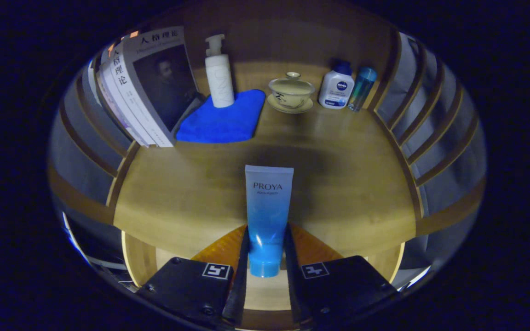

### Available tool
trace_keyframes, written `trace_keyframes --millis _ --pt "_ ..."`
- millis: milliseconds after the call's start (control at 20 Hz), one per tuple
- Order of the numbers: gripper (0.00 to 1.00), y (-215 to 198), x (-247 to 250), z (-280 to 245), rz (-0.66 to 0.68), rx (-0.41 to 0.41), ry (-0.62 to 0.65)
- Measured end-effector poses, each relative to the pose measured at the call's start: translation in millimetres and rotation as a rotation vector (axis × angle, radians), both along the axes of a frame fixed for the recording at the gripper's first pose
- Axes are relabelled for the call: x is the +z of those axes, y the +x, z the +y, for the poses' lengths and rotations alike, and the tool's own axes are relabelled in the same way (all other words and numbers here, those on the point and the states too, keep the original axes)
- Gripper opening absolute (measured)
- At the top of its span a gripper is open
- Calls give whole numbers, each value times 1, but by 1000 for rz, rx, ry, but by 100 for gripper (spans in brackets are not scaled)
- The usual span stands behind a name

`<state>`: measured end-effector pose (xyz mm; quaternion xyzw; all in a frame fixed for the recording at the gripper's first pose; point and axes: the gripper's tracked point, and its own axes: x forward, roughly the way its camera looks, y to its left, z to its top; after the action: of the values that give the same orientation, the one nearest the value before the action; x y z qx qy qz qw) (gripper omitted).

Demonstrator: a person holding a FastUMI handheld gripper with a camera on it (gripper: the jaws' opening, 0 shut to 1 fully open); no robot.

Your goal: Pull open the drawer, take out the items inside it, and place them on the countertop above the cabinet.

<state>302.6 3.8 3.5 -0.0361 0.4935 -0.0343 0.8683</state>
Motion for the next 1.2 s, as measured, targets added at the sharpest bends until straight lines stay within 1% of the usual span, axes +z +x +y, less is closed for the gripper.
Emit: trace_keyframes --millis 100,400,550,700,800,900,1100,1200 --pt "42 8 -4 -1 -13 -5 -4" --pt "43 11 -8 -2 -50 -31 26" --pt "50 12 -8 -2 -84 -53 38" --pt "55 8 -1 -3 -109 -51 10" --pt "58 6 11 1 -163 -43 9" --pt "58 -2 30 6 -251 -14 3" --pt "60 -39 60 23 -453 41 4" --pt "60 -63 67 29 -534 48 21"
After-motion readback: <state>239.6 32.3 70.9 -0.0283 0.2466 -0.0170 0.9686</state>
